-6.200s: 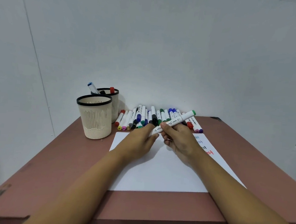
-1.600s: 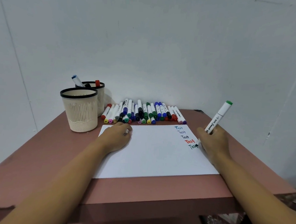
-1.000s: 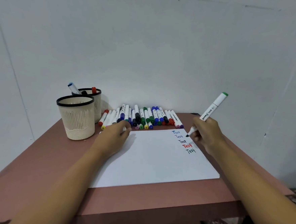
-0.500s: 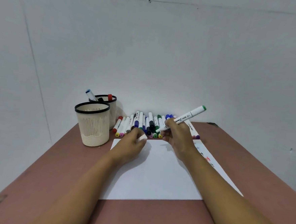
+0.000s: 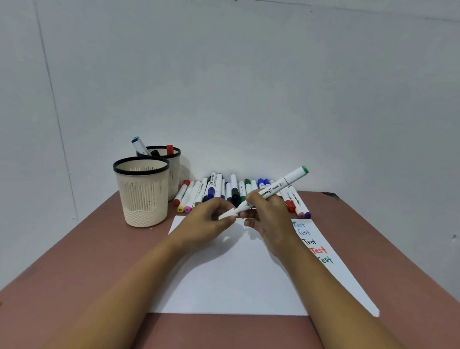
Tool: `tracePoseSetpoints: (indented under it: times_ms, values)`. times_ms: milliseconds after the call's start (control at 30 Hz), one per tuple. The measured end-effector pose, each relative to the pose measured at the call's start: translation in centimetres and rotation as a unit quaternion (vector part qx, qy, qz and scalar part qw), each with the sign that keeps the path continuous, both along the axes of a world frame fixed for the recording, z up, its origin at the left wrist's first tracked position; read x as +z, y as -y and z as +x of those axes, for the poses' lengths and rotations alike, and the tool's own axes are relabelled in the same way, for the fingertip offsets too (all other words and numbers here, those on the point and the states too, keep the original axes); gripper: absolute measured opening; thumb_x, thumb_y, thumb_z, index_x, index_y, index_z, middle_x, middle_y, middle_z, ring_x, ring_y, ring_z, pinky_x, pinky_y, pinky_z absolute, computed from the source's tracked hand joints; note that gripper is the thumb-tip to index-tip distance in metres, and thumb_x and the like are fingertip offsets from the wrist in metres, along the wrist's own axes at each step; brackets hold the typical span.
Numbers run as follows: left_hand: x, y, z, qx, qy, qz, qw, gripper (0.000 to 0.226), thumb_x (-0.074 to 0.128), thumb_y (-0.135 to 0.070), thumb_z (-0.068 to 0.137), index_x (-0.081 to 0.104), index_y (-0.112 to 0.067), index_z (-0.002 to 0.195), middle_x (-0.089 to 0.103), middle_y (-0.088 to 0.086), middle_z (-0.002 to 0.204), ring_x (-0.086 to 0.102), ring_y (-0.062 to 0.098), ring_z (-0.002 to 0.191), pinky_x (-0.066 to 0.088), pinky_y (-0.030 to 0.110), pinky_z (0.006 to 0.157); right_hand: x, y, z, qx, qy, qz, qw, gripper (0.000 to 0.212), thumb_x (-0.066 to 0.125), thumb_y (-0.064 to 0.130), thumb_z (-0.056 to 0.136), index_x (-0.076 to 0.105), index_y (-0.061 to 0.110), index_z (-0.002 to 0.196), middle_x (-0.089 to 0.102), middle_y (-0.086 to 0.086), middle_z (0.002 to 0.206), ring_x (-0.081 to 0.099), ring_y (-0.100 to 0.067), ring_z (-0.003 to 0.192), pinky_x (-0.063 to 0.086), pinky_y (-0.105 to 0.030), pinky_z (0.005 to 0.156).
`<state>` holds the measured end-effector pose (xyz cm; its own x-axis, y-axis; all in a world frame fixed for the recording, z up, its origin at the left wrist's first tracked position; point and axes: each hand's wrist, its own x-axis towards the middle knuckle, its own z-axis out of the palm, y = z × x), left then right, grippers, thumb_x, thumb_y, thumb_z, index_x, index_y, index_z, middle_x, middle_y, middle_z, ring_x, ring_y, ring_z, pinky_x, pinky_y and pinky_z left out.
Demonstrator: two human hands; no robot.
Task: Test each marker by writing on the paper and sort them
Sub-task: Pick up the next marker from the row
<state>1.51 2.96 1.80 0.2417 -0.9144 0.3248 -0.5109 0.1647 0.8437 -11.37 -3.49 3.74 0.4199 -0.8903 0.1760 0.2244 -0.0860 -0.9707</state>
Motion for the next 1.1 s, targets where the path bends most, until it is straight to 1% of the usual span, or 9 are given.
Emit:
tracePoseSetpoints:
  times_ms: [167,300,367,467,633,833,933,1033,1100]
  values:
    - [0.4,-0.2,-0.3,-0.007,-0.026,-0.014,1.000,0.011,0.059,-0.016,0.091,0.063,-0.014,0.102,0.067,0.008,0.089,0.056,0.011,0.075,0.042,0.023,0.063,-0.3,0.0,-0.1,0.025,-0.042,-0.014,0.999,0.016,0.054,0.013,0.091,0.059,0.014,0.076,0.063,0.003,0.065,0.057,-0.010,0.065,0.040,-0.026,0.057]
    - [0.6,-0.4,-0.2,-0.016,-0.078,-0.007,0.997,0.010,0.059,-0.019,0.092,0.065,-0.017,0.099,0.067,-0.006,0.080,0.060,0.008,0.072,0.044,0.019,0.061,-0.6,0.3,-0.5,0.072,-0.018,0.000,0.997,0.017,0.056,0.017,0.095,0.062,0.017,0.080,0.056,0.007,0.059,0.046,-0.006,0.055,0.034,-0.021,0.050]
    - [0.6,-0.5,-0.1,-0.024,-0.100,-0.004,0.995,0.011,0.058,-0.020,0.092,0.067,-0.015,0.095,0.066,-0.007,0.074,0.058,0.006,0.066,0.044,0.019,0.059,-0.7,0.4,-0.6,0.086,-0.003,0.006,0.996,0.017,0.057,0.017,0.096,0.062,0.014,0.080,0.052,0.006,0.058,0.044,-0.004,0.051,0.033,-0.019,0.046]
    - [0.7,-0.7,-0.1,-0.039,-0.117,-0.004,0.992,0.013,0.058,-0.017,0.092,0.069,-0.009,0.092,0.065,-0.006,0.068,0.054,0.004,0.058,0.042,0.016,0.055,-0.8,0.5,-0.7,0.104,0.014,0.013,0.994,0.017,0.057,0.016,0.095,0.062,0.009,0.081,0.051,0.003,0.058,0.044,-0.004,0.050,0.034,-0.017,0.045]
    - [0.5,-0.8,-0.1,-0.046,-0.119,-0.008,0.992,0.019,0.058,-0.013,0.092,0.069,-0.001,0.101,0.064,-0.003,0.067,0.051,0.005,0.055,0.042,0.017,0.055,-1.2,0.6,-0.8,0.121,0.029,0.029,0.992,0.016,0.058,0.014,0.094,0.062,0.005,0.080,0.052,0.001,0.058,0.046,-0.004,0.050,0.036,-0.016,0.045]
    - [0.5,-0.6,-0.1,-0.049,-0.137,-0.010,0.989,0.019,0.059,-0.013,0.091,0.070,0.000,0.100,0.063,-0.001,0.066,0.049,0.006,0.053,0.042,0.016,0.055,-1.3,0.5,-0.7,0.128,0.048,0.060,0.989,0.012,0.057,0.012,0.093,0.063,0.004,0.086,0.053,0.001,0.057,0.048,-0.004,0.049,0.039,-0.016,0.045]
    - [0.6,-0.5,-0.2,-0.048,-0.151,-0.006,0.987,0.018,0.059,-0.014,0.091,0.070,-0.002,0.098,0.064,0.000,0.068,0.051,0.007,0.054,0.043,0.016,0.056,-1.1,0.6,-0.5,0.126,0.044,0.060,0.989,0.013,0.057,0.012,0.094,0.062,0.005,0.084,0.054,0.002,0.055,0.048,-0.004,0.048,0.038,-0.016,0.045]
    - [0.8,-0.5,-0.4,-0.032,-0.197,-0.022,0.980,0.009,0.061,-0.012,0.089,0.066,-0.005,0.093,0.068,0.002,0.071,0.056,0.009,0.056,0.044,0.019,0.055,-0.9,0.7,-0.5,0.111,0.033,0.059,0.991,0.015,0.058,0.016,0.094,0.061,0.007,0.082,0.055,0.002,0.056,0.051,-0.004,0.048,0.038,-0.017,0.045]
    - [1.0,-0.5,-0.4,-0.022,-0.241,-0.034,0.970,0.003,0.062,-0.010,0.088,0.061,-0.007,0.087,0.070,0.003,0.070,0.060,0.010,0.057,0.044,0.018,0.053,-0.8,0.8,-0.6,0.102,0.005,0.052,0.993,0.016,0.062,0.022,0.092,0.065,0.011,0.081,0.058,0.003,0.061,0.054,-0.006,0.056,0.040,-0.020,0.051]
